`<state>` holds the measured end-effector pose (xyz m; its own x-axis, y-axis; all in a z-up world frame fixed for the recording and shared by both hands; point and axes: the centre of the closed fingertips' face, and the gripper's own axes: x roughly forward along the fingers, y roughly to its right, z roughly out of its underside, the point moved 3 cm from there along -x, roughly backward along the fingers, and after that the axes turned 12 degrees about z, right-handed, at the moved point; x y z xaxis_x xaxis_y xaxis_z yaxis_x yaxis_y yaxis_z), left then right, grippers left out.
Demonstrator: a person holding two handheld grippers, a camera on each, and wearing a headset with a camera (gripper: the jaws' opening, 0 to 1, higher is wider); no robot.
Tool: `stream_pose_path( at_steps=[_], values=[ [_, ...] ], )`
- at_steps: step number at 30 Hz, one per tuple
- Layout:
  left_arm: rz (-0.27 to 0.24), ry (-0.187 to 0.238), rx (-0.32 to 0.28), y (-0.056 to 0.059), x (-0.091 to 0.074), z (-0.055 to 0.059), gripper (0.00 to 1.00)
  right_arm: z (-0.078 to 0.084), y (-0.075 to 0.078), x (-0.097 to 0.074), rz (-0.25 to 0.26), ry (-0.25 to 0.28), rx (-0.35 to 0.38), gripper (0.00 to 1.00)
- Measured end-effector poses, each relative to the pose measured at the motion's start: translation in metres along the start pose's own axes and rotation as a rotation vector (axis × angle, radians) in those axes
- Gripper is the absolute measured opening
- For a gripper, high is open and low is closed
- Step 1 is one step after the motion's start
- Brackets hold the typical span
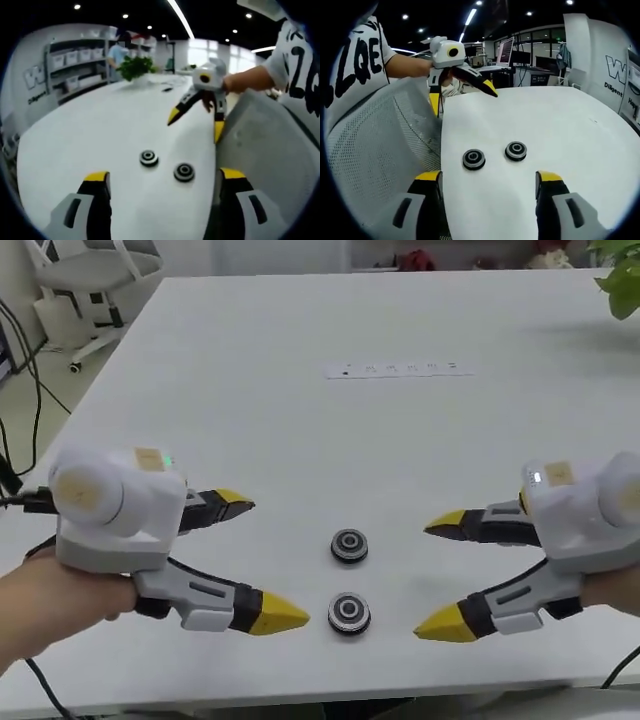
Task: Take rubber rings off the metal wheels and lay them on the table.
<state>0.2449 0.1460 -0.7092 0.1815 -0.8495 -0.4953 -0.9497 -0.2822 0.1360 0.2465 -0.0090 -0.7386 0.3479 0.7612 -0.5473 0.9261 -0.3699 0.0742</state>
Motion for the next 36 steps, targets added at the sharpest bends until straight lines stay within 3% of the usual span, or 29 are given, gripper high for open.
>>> stream_pose_path(
  at_steps=[9,23,36],
  values=[
    [0.035,-0.012,0.012,-0.002,0.008,0.0,0.87,-0.002,0.001,0.01,-0.037,-0.005,-0.015,0.68],
    [0.092,-0.045,0.039,0.005,0.026,0.002,0.82,0.002,-0.005,0.024,-0.093,-0.025,-0.04,0.59],
    [0.14,-0.084,0.055,0.01,0.041,0.006,0.74,0.006,-0.01,0.031,-0.113,-0.037,-0.035,0.52]
  ],
)
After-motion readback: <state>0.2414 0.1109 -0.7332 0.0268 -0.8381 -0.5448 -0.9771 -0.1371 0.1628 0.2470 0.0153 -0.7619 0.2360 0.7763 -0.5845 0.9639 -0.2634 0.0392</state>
